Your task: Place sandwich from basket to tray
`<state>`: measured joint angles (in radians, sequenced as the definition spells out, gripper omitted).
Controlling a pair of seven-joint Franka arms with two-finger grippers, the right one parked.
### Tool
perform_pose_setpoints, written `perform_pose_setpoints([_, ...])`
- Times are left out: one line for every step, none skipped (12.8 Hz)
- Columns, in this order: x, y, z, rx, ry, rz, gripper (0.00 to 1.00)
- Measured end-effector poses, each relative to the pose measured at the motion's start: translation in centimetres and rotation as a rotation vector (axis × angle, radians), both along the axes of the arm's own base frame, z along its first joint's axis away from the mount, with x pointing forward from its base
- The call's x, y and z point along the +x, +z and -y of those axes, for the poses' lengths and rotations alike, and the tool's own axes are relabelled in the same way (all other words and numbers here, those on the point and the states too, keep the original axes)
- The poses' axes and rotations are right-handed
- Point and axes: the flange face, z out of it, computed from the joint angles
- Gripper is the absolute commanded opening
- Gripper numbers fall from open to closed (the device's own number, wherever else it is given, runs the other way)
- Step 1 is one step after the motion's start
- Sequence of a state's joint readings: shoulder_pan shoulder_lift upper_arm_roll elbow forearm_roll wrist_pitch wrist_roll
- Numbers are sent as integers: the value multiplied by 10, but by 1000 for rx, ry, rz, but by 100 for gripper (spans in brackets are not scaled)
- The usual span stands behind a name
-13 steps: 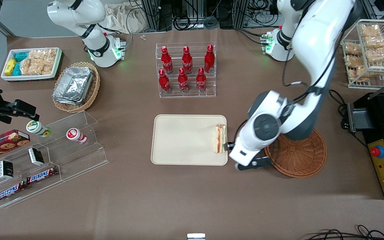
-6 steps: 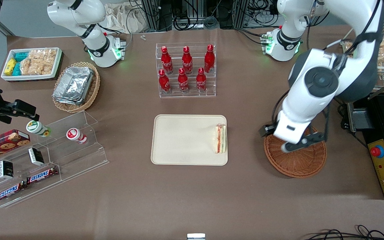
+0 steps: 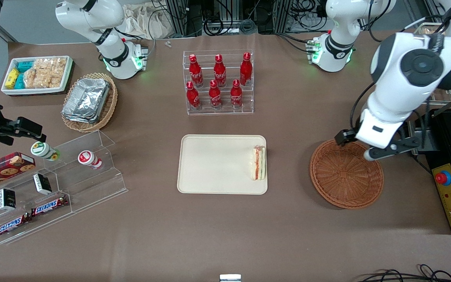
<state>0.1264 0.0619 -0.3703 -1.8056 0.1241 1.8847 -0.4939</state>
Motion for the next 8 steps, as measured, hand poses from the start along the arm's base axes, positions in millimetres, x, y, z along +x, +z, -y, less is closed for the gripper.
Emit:
perform_pose_setpoints([-2,5,-19,-13,-24,-11,99])
perform_pose_setpoints([-4,12,-40,-28,-49,-20,99])
perform_pose_setpoints([-6,19,-61,-36,-65,-24,100])
perform_pose_setpoints([-9,25,-78,-38,-71,-27,100])
perform_pose_setpoints([-11,29,-91,-37,-72,-36,100])
perform_pose_setpoints([-13,32,-100,-35,-78,-49,100])
perform_pose_setpoints([-13,37,-109,-35,-99,-59,100])
perform_pose_setpoints([-12,44,-117,-37,-135,-67,100])
